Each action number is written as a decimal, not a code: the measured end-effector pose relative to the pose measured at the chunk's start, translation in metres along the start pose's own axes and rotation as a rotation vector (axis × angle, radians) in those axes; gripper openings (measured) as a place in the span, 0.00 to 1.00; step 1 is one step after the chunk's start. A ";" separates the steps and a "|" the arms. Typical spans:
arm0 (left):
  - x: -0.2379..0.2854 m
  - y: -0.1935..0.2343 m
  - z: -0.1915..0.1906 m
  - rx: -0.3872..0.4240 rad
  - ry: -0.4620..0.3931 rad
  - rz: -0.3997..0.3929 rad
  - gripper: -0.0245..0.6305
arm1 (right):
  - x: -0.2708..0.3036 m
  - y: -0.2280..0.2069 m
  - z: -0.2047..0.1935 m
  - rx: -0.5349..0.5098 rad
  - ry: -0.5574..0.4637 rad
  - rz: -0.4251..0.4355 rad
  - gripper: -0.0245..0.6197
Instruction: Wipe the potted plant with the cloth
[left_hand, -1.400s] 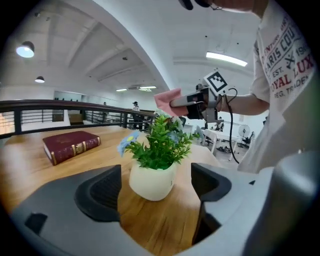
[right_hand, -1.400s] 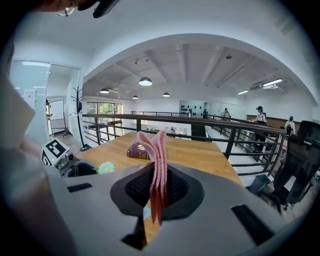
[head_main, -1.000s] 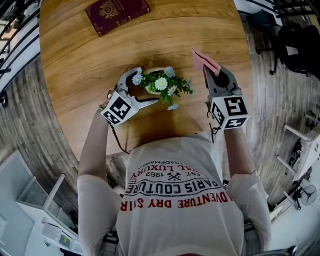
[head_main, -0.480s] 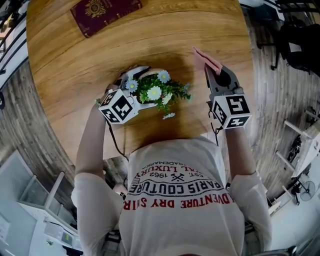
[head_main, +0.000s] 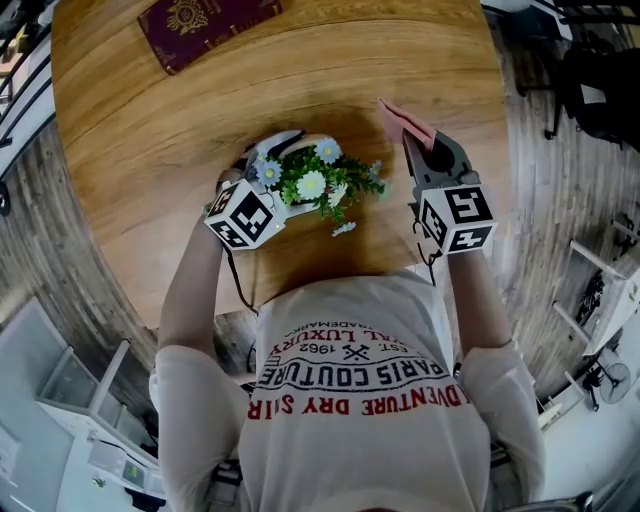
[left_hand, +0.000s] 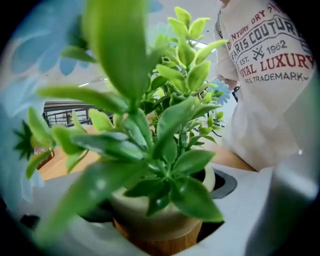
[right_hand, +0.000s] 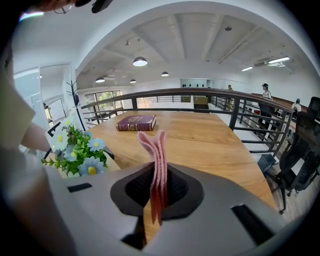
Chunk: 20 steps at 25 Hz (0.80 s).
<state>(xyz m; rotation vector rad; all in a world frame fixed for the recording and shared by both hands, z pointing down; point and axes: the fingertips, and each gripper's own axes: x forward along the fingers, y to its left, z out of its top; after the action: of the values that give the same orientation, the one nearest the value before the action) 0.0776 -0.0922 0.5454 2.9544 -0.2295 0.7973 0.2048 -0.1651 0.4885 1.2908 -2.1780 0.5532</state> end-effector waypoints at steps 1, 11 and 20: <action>0.000 0.001 0.000 -0.008 0.000 0.015 0.84 | 0.001 0.001 -0.001 -0.002 0.001 0.002 0.10; -0.034 0.018 0.039 -0.157 -0.109 0.148 0.85 | 0.001 0.011 -0.006 -0.009 -0.001 0.006 0.10; -0.085 0.023 0.099 -0.146 -0.148 0.179 0.85 | -0.005 0.065 0.005 0.015 -0.062 0.103 0.09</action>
<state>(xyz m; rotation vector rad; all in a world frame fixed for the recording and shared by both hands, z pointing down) 0.0505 -0.1147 0.4183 2.8840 -0.5431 0.5519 0.1475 -0.1350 0.4773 1.2247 -2.3056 0.5781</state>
